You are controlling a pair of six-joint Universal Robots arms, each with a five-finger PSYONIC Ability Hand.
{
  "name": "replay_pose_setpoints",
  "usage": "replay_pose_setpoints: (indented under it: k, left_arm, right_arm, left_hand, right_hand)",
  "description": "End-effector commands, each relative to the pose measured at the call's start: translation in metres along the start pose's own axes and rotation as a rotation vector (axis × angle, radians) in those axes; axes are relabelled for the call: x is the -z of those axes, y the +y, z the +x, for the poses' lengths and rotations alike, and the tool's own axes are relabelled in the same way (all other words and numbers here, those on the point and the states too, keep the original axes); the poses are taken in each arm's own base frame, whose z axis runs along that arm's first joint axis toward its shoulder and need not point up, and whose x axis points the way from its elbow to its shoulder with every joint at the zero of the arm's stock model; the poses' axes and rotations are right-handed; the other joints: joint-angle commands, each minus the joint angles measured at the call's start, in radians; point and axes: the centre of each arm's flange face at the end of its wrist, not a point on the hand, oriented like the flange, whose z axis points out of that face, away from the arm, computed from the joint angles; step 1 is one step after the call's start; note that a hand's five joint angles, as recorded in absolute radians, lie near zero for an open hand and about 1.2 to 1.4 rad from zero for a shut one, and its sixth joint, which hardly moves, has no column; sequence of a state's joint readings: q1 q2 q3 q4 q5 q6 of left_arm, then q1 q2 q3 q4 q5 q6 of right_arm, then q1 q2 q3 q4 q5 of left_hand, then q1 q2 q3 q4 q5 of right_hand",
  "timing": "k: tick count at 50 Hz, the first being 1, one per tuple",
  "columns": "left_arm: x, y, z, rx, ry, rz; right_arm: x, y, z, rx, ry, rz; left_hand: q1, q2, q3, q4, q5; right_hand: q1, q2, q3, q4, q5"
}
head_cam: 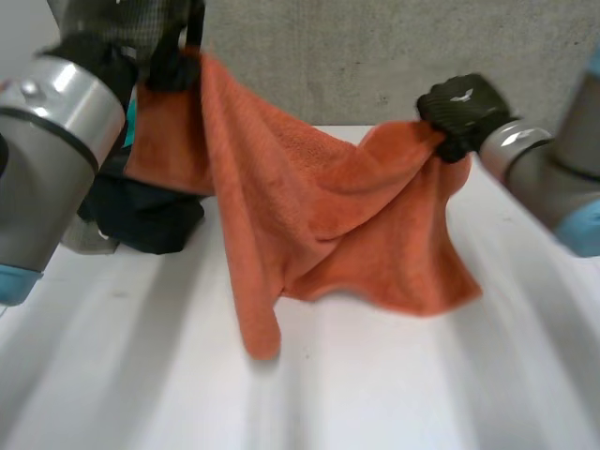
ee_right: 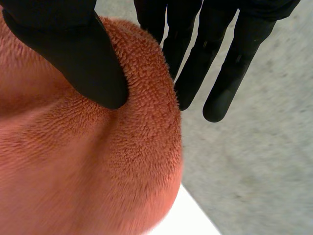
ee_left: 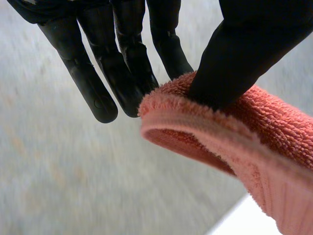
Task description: Fold the laundry.
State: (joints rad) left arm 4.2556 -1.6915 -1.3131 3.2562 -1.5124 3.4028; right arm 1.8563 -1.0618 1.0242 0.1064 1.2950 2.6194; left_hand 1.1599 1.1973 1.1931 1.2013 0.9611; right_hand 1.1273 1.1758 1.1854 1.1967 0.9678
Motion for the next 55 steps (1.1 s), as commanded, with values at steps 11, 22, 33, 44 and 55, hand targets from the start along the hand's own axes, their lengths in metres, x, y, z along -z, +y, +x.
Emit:
replay_pose_setpoints:
  k: [11, 22, 33, 44, 55]
  left_arm:
    - [0.013, 0.158, 0.028, -0.154, 0.161, -0.550]
    - [-0.107, 0.061, -0.014, -0.211, -0.129, 0.162]
    - [-0.108, -0.013, -0.023, -0.197, -0.276, 0.498]
    - [-0.051, 0.099, 0.014, -0.188, -0.105, 0.052]
    - [0.027, 0.185, 0.044, -0.184, 0.029, -0.282]
  right_arm:
    - [0.081, 0.039, -0.009, 0.167, -0.271, -0.379]
    - [-0.010, 0.005, 0.065, 0.040, 0.313, 0.048]
    - [-0.013, -0.039, 0.094, 0.031, 0.604, 0.508]
    - [0.004, 0.051, 0.025, -0.049, 0.290, 0.118]
    - [0.058, 0.127, -0.046, -0.006, -0.024, -0.352]
  left_hand:
    - [0.236, 0.199, 0.203, 0.195, 0.261]
    - [0.236, 0.199, 0.203, 0.195, 0.261]
    - [0.236, 0.199, 0.203, 0.195, 0.261]
    - [0.236, 0.199, 0.203, 0.195, 0.261]
    - [0.236, 0.199, 0.203, 0.195, 0.261]
  right_hand:
    - [0.269, 0.220, 0.211, 0.200, 0.254]
    - [0.269, 0.220, 0.211, 0.200, 0.254]
    - [0.269, 0.220, 0.211, 0.200, 0.254]
    - [0.269, 0.220, 0.211, 0.200, 0.254]
    - [0.269, 0.220, 0.211, 0.200, 0.254]
